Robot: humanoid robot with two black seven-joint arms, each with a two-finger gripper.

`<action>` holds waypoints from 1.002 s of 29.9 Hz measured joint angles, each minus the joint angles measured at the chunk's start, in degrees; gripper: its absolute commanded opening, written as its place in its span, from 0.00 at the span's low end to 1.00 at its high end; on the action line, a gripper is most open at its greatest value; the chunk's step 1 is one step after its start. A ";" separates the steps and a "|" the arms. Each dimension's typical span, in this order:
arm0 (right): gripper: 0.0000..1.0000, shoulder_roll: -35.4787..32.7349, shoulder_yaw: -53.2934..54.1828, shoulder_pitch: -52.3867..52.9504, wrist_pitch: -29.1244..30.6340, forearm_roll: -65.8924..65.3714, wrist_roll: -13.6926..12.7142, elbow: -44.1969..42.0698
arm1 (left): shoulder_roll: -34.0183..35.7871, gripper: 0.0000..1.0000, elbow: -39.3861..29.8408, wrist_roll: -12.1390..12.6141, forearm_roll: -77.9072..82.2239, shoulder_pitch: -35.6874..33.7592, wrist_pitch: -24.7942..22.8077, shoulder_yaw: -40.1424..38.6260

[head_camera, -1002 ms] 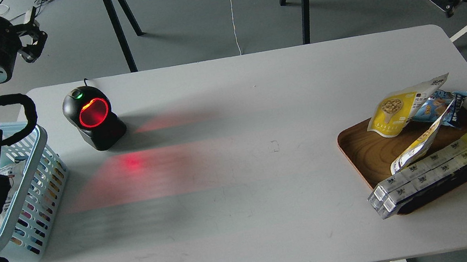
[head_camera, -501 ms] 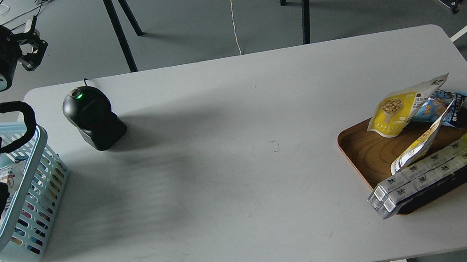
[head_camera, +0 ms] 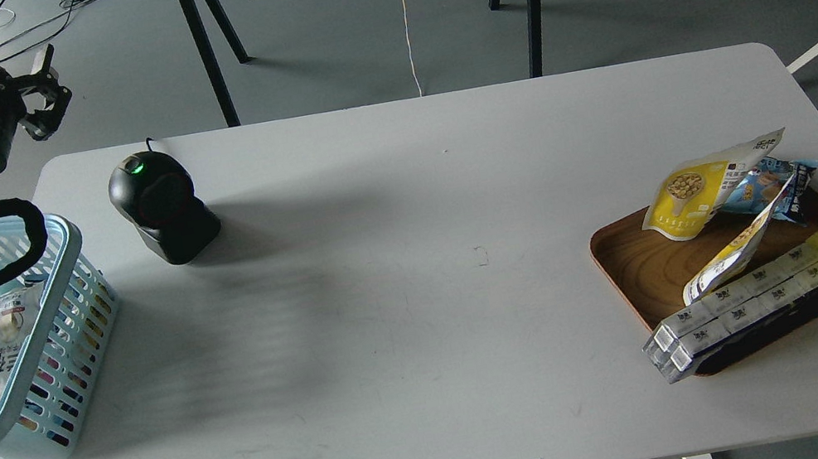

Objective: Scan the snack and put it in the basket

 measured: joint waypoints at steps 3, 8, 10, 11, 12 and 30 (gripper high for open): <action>0.99 2.02 -11.14 10.47 0.00 -0.11 -0.01 0.04 | 0.63 1.00 0.00 -0.14 -0.01 -0.07 0.13 0.03; 0.99 10.83 -37.36 33.41 0.00 0.09 -0.09 -0.17 | 1.72 1.00 -0.02 -0.49 -0.01 -0.30 0.36 0.03; 0.99 15.11 -43.22 39.12 0.00 0.22 -0.09 -0.26 | 1.72 1.00 -0.02 -0.55 -0.01 -0.30 0.43 0.02; 0.99 17.52 -45.03 40.91 0.00 0.19 -0.09 -0.26 | 1.71 1.00 -0.02 -0.57 -0.02 -0.30 0.47 0.01; 0.99 19.70 -46.20 41.97 0.00 0.01 -0.17 -0.26 | 1.64 1.00 -0.02 -0.60 -0.03 -0.30 0.52 -0.05; 0.98 30.69 -63.66 60.00 -32.56 11.89 -35.48 21.69 | 1.29 1.00 -0.02 -0.79 -1.20 0.61 0.84 -0.16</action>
